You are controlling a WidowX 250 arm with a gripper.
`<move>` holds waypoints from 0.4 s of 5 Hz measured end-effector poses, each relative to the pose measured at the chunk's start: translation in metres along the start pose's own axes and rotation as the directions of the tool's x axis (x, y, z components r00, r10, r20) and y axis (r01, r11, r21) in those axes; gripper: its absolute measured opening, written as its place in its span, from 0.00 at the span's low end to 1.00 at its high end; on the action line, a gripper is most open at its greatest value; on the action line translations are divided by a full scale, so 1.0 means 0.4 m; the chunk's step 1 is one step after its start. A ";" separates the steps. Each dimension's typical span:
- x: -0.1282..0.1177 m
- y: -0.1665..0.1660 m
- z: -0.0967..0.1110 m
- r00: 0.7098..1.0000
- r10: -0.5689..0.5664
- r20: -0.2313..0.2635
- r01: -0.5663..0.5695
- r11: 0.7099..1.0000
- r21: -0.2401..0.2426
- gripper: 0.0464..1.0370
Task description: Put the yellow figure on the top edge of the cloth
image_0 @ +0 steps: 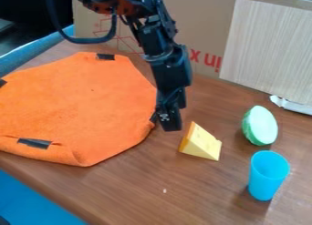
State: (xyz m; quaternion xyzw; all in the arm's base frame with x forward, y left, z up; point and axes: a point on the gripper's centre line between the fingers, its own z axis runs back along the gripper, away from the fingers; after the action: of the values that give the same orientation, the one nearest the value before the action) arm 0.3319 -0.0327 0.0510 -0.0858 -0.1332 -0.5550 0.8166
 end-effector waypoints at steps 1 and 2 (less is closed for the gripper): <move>0.019 -0.009 -0.005 1.000 -0.012 0.011 0.012 1.000 -0.009 0.96; 0.029 -0.021 -0.013 1.000 -0.020 0.012 0.021 1.000 -0.019 0.96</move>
State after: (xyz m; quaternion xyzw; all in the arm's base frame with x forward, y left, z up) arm 0.3287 -0.0474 0.0497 -0.0954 -0.1336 -0.5641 0.8092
